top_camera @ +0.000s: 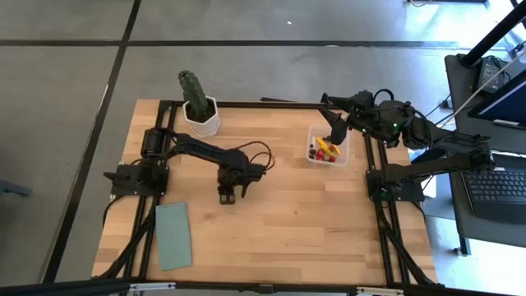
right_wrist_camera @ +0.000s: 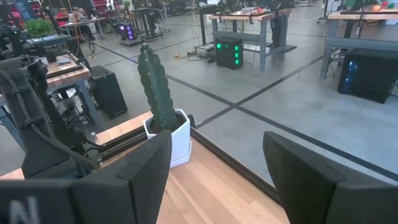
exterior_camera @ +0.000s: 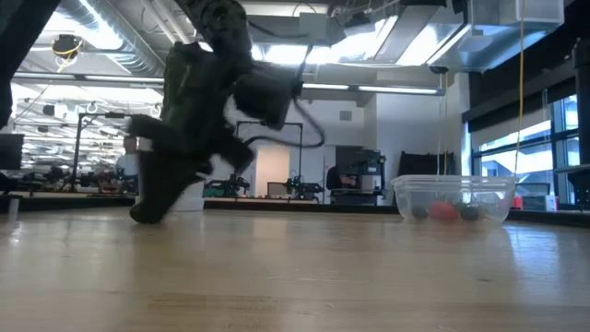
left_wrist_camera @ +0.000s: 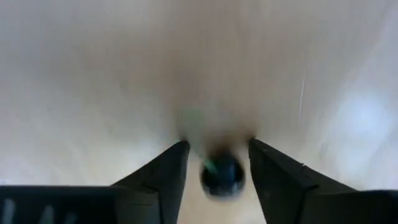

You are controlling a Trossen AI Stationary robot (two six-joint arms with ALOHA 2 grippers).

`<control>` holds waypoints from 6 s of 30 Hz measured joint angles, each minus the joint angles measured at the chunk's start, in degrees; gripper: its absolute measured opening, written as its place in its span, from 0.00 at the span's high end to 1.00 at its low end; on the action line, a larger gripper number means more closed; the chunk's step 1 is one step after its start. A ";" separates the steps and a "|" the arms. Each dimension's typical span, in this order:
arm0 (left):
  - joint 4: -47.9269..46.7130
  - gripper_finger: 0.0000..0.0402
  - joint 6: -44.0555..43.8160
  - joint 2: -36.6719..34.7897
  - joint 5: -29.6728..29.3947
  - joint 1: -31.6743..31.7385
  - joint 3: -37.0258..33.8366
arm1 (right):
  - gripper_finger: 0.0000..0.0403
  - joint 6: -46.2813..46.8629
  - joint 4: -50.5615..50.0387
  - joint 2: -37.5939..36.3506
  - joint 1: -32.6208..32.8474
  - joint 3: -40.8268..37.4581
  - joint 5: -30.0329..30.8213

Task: Pick and placing Produce into tupperware
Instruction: Put the black cherry into the transparent bin

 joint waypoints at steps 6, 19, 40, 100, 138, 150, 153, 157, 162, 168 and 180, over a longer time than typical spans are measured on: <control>23.57 0.55 0.27 -0.12 -2.50 0.52 2.06 | 0.37 -0.02 -0.04 0.00 0.00 0.00 0.00; 33.33 0.55 -1.14 -1.17 -3.99 0.37 1.48 | 0.37 -1.62 -0.38 -0.55 0.68 0.04 -2.32; 8.79 0.57 -6.61 -12.55 -6.05 0.30 -3.29 | 0.37 -1.74 -0.22 -0.52 0.68 0.04 -2.49; 1.52 0.57 -42.29 -23.49 -5.63 -5.60 -7.24 | 0.37 -4.55 0.05 -0.50 0.66 0.02 -2.40; 1.60 0.39 -46.10 -23.43 -7.31 -6.92 -7.29 | 0.37 -6.14 -0.13 -0.50 0.66 0.02 -2.43; 1.67 0.38 -46.06 -23.41 -7.97 -6.91 -7.29 | 0.37 -6.51 -0.12 -0.50 0.66 0.02 -2.40; 1.67 0.38 -46.06 -23.41 -7.97 -6.91 -7.29 | 0.37 -6.51 -0.13 -0.50 0.66 0.02 -2.41; 1.69 0.38 -46.06 -23.41 -7.97 -6.91 -7.29 | 0.37 -6.51 -0.11 -0.50 0.66 0.02 -2.40; 1.69 0.38 -46.03 -23.41 -7.97 -6.91 -7.29 | 0.37 -6.51 -0.12 -0.50 0.66 0.02 -2.40; 1.69 0.38 -46.01 -23.41 -7.97 -6.90 -7.29 | 0.37 -6.51 -0.11 -0.50 0.68 0.02 -2.42; 1.69 0.38 -27.10 -23.41 -7.97 -6.96 -7.29 | 0.37 -6.51 -0.11 -0.50 0.66 0.00 -2.40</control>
